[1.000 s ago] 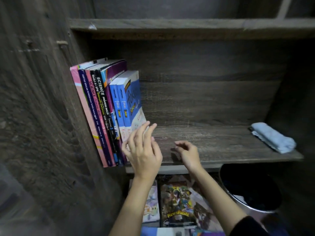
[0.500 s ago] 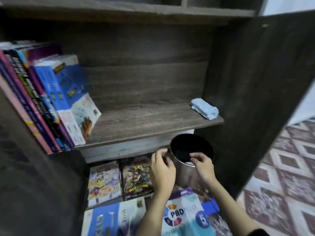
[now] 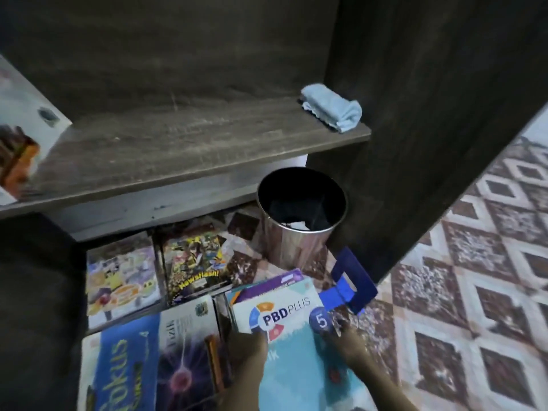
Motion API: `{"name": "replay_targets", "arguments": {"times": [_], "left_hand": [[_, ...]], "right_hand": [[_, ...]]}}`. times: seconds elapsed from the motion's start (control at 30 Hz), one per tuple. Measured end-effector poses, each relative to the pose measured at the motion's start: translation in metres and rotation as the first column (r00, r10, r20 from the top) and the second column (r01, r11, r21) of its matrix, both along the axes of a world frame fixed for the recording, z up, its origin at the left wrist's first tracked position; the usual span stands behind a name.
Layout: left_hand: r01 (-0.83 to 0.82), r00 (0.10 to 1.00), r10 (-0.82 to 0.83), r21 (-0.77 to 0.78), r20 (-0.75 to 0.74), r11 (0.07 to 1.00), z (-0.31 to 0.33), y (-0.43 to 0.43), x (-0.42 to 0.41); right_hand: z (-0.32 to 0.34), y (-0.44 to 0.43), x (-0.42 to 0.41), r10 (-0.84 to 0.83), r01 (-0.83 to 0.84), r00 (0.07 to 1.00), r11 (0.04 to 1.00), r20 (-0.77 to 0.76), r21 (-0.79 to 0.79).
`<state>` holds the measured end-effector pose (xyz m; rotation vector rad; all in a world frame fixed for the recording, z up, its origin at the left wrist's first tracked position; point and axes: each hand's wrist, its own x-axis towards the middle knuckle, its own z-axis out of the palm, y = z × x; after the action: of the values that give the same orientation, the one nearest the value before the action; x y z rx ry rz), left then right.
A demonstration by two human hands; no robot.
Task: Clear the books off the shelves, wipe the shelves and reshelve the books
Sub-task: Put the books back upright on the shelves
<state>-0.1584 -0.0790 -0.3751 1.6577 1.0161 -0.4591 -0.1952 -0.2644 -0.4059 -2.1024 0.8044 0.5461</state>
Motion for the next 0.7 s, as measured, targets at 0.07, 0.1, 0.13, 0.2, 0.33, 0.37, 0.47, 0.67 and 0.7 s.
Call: {"name": "replay_targets", "arguments": {"times": [0.07, 0.1, 0.13, 0.2, 0.33, 0.37, 0.47, 0.67, 0.7], "left_hand": [[-0.002, 0.996, 0.004, 0.023, -0.092, 1.000, -0.018, 0.002, -0.001], [0.001, 0.992, 0.002, 0.021, -0.127, 1.000, -0.031, 0.004, -0.002], [-0.002, 0.988, 0.002, -0.005, -0.155, 1.000, -0.035, 0.005, -0.003], [0.004, 0.988, -0.013, -0.053, -0.154, 0.999, -0.041, 0.006, -0.003], [0.078, 0.987, -0.076, 0.010, -0.141, 0.997, -0.046, 0.010, -0.005], [0.100, 0.986, -0.097, 0.021, -0.133, 0.995, -0.046, 0.011, -0.006], [0.141, 0.986, -0.134, 0.079, -0.096, 0.987, -0.048, 0.012, -0.008], [0.068, 0.992, -0.066, 0.017, -0.103, 0.998, -0.041, 0.013, -0.009], [0.052, 0.993, -0.053, -0.013, -0.106, 0.999, -0.040, 0.015, -0.009]], "right_hand": [[-0.010, 0.003, -0.001, -0.036, 0.037, 0.998, 0.999, -0.045, 0.015], [-0.015, 0.004, -0.004, -0.047, 0.048, 0.997, 0.999, -0.055, 0.015], [-0.020, 0.006, -0.006, -0.050, 0.051, 0.996, 0.999, -0.070, 0.007], [-0.028, 0.006, -0.006, -0.043, 0.039, 0.996, 0.998, -0.081, -0.048], [-0.031, 0.007, -0.001, -0.053, 0.039, 0.993, 0.991, -0.102, -0.129], [-0.031, 0.007, 0.000, -0.056, 0.042, 0.994, 0.989, -0.099, -0.140], [-0.033, 0.007, 0.002, -0.058, 0.041, 0.993, 0.986, -0.103, -0.163], [-0.033, 0.006, -0.002, -0.069, 0.057, 0.996, 0.979, -0.053, -0.198], [-0.032, 0.007, -0.002, -0.076, 0.065, 0.996, 0.978, -0.049, -0.197]]}}
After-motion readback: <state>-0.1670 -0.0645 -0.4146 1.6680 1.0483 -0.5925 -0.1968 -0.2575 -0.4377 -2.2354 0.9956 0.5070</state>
